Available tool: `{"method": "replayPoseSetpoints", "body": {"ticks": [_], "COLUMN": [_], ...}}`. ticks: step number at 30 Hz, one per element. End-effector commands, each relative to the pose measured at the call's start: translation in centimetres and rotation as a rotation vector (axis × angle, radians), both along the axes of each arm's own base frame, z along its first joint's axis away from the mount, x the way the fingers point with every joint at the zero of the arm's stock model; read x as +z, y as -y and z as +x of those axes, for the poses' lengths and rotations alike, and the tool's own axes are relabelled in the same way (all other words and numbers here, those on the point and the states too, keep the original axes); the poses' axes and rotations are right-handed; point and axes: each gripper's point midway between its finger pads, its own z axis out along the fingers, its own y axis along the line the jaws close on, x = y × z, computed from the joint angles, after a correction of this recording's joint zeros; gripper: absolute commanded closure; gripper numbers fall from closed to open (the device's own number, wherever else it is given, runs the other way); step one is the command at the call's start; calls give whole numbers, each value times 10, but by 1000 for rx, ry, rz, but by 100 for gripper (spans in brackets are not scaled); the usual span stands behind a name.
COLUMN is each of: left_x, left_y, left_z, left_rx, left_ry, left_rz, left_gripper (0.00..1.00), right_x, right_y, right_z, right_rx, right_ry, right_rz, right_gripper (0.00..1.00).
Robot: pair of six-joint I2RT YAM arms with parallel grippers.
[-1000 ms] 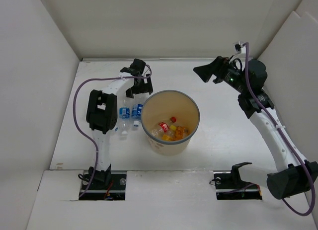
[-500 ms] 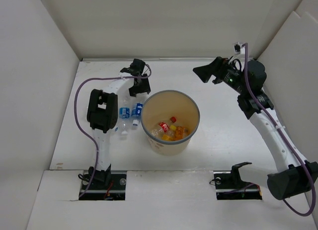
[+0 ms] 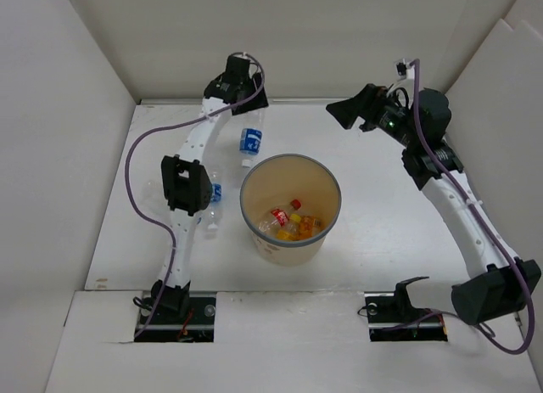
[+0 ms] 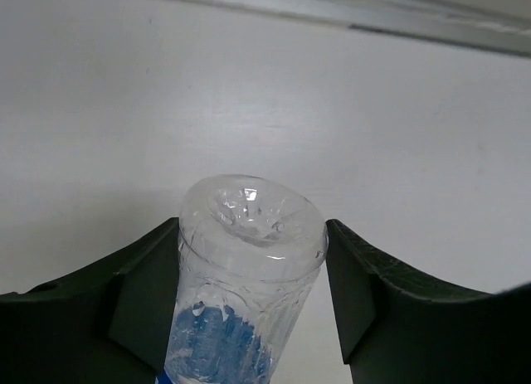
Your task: Put the plastic bottles in the bin
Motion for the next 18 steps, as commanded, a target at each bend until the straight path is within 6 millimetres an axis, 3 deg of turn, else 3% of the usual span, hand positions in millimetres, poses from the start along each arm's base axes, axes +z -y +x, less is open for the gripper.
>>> {"method": "replayPoseSetpoints", "body": {"ticks": [1, 2, 3, 4, 5, 7, 8, 10, 12, 15, 18], "left_x": [121, 120, 134, 146, 173, 200, 240, 260, 302, 348, 374], "left_y": [-8, -7, -1, -1, 7, 14, 18, 23, 29, 33, 33], "left_z": [1, -3, -9, -14, -28, -45, -62, -79, -104, -134, -153], "left_rx": [-40, -71, -100, -127, -196, -262, -300, -341, -390, -427, -447], "left_ry": [231, 218, 246, 279, 351, 423, 525, 579, 680, 794, 838], "left_rz": [-101, -153, -192, -221, -275, -321, -345, -367, -420, -453, -521], "left_gripper": [100, 100, 100, 100, 100, 100, 100, 100, 100, 100, 100], "right_x": [32, 36, 46, 42, 49, 62, 57, 60, 60, 57, 57], "right_y": [-12, -14, -21, -28, -28, -40, -44, -51, -62, -83, -110], "right_z": [3, 5, 3, 7, 10, 9, 17, 23, 29, 29, 14], "right_rx": [49, 65, 101, 119, 119, 152, 162, 173, 205, 272, 356], "right_ry": [74, 95, 134, 142, 167, 220, 215, 233, 231, 241, 272], "right_rz": [19, 11, 18, 10, 15, 6, -4, -15, -16, -22, -20], "right_gripper": [0, 0, 0, 0, 0, 0, 0, 0, 0, 0, 0]}}
